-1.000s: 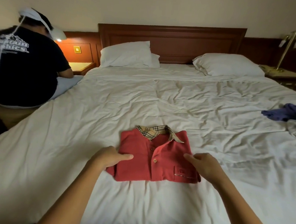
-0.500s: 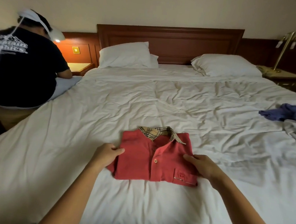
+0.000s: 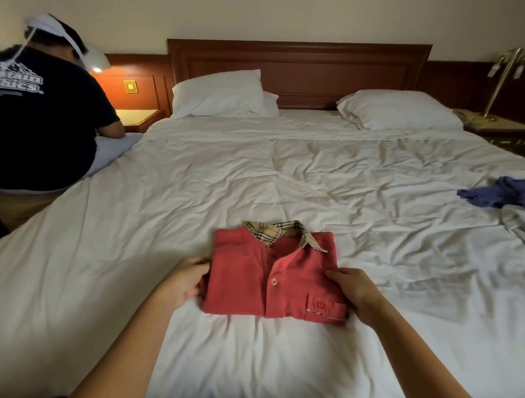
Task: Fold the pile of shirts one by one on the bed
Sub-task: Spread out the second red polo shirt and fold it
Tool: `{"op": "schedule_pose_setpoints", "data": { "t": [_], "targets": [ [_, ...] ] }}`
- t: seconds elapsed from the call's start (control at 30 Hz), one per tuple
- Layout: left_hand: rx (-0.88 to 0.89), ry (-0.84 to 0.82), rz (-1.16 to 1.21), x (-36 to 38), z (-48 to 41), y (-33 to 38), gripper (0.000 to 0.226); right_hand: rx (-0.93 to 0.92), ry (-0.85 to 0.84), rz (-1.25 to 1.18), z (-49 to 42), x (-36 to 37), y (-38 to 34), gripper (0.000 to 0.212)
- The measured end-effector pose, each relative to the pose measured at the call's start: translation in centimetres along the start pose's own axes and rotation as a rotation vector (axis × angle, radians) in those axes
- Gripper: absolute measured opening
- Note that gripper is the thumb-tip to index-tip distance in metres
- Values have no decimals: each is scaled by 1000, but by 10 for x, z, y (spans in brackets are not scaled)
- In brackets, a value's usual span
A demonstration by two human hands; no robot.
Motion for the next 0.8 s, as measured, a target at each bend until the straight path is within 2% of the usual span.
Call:
{"op": "schedule_pose_setpoints", "data": {
  "t": [0.07,0.13,0.2,0.27,0.37,0.47,0.5,0.6,0.67,0.73,0.8],
  "targets": [
    [-36,76,91,0,-2,-2,28,69,-29,-67,-1,2,1,26],
    [4,37,-16,9,-6,8,43,74,0,-31,-3,5,-2,33],
    [99,-24,-229,21,-9,17,37,8,124,104,-1,5,-10,41],
    [123,-1,-258,24,-12,18,32,-63,220,198,1,7,-16,46],
    [11,-21,-80,15,-16,2,32,-41,207,221,-3,6,-8,44],
    [22,-107,-311,1,-21,-10,31,-87,205,426,-3,-4,-13,31],
    [72,-113,-462,-3,-25,-6,35,-136,267,490,1,-11,-21,26],
    [294,-23,-898,2,-37,26,59,-401,477,480,20,-17,-57,44],
    [495,-14,-991,28,-41,51,61,-576,442,573,25,4,-77,58],
    [664,-94,-1033,60,-50,64,67,-596,357,768,13,30,-83,67],
    [740,-220,-1068,85,-66,71,74,-578,322,876,-4,44,-86,51]
  ]
}}
Point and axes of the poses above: each hand's wrist, its own z-axis away from the middle knuckle, its own x-axis out of the palm, y = z × x, the point moved 9 cm from there along -z, towards the middle knuckle, and after that the axes turned 12 degrees about x, right-handed, at the moved point
